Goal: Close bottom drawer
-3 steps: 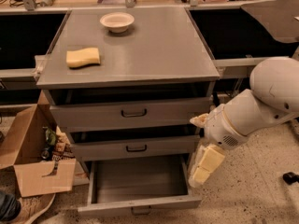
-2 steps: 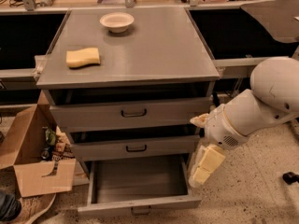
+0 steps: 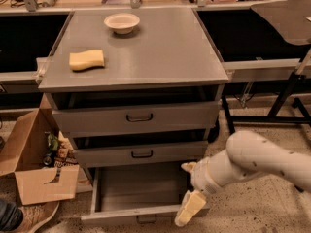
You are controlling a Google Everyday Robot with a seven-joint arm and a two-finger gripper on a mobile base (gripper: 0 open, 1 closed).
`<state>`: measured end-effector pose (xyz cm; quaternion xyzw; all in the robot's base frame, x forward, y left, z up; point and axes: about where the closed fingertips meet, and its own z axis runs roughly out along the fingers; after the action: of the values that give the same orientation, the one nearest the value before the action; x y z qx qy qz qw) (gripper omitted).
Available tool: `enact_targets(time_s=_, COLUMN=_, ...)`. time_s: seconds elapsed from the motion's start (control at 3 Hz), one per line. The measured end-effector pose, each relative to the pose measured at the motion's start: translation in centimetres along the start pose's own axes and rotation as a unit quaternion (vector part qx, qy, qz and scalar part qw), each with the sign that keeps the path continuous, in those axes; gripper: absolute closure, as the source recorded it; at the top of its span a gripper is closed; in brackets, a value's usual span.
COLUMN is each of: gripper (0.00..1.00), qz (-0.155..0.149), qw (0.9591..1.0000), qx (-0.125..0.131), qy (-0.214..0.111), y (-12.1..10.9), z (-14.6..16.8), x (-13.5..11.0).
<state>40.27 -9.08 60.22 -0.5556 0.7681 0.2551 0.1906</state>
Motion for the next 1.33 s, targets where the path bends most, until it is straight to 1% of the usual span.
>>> enact_targets(time_s=0.33, gripper=0.0, qz=0.02, qw=0.9988, qx=0.008, qy=-0.043, y=-1.8, z=6.9, x=2.4)
enact_targets(time_s=0.67, gripper=0.0, qz=0.03, qw=0.9979, qx=0.023, qy=-0.052, y=-2.9, z=7.9, x=2.7)
enact_targets(time_s=1.0, gripper=0.0, qz=0.03, qw=0.9979, qx=0.023, qy=-0.052, y=-2.9, z=8.0, x=2.7)
enact_targets(time_s=1.33, gripper=0.0, qz=0.018, qw=0.9979, qx=0.023, qy=-0.058, y=-4.1, z=9.4, x=4.1)
